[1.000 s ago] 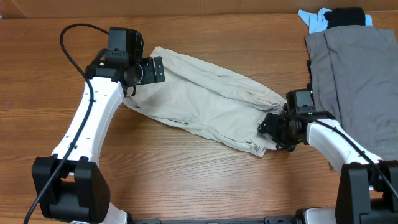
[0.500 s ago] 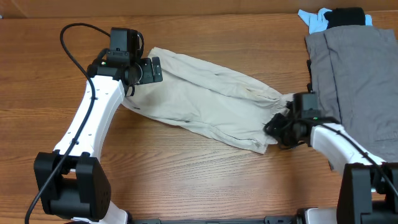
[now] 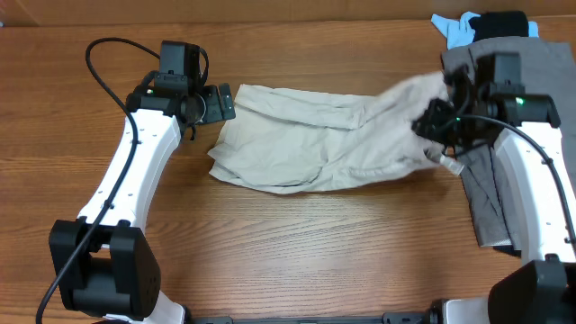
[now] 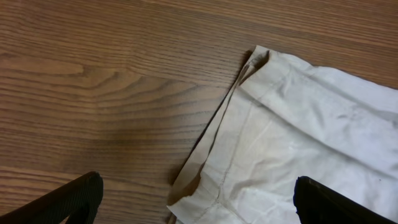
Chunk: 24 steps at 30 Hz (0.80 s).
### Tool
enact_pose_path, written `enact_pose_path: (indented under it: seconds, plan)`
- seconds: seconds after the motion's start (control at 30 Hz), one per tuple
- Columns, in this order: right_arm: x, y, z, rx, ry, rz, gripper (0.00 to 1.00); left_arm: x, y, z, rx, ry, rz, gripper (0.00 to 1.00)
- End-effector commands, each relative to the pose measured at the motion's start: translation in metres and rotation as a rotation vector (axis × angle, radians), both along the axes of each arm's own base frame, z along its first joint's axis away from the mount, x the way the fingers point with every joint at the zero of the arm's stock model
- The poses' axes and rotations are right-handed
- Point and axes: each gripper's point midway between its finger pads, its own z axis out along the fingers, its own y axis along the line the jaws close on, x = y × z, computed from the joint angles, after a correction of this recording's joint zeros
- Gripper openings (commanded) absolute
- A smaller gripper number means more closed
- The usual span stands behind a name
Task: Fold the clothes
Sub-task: 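Grasp the right end of the folded shorts with the right gripper and lift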
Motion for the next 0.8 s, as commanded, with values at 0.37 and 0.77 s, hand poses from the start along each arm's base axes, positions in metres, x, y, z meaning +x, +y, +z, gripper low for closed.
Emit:
enact_pose_path:
  seconds: [0.37, 0.77]
  plan:
    - [0.013, 0.192, 0.001, 0.096, -0.148, 0.327, 0.07, 0.010, 0.036, 0.003, -0.024, -0.026, 0.130, 1.00]
    - [0.017, 0.312, -0.033, 0.242, -0.219, 0.402, 0.04, 0.012, 0.060, 0.004, -0.021, -0.035, 0.184, 1.00]
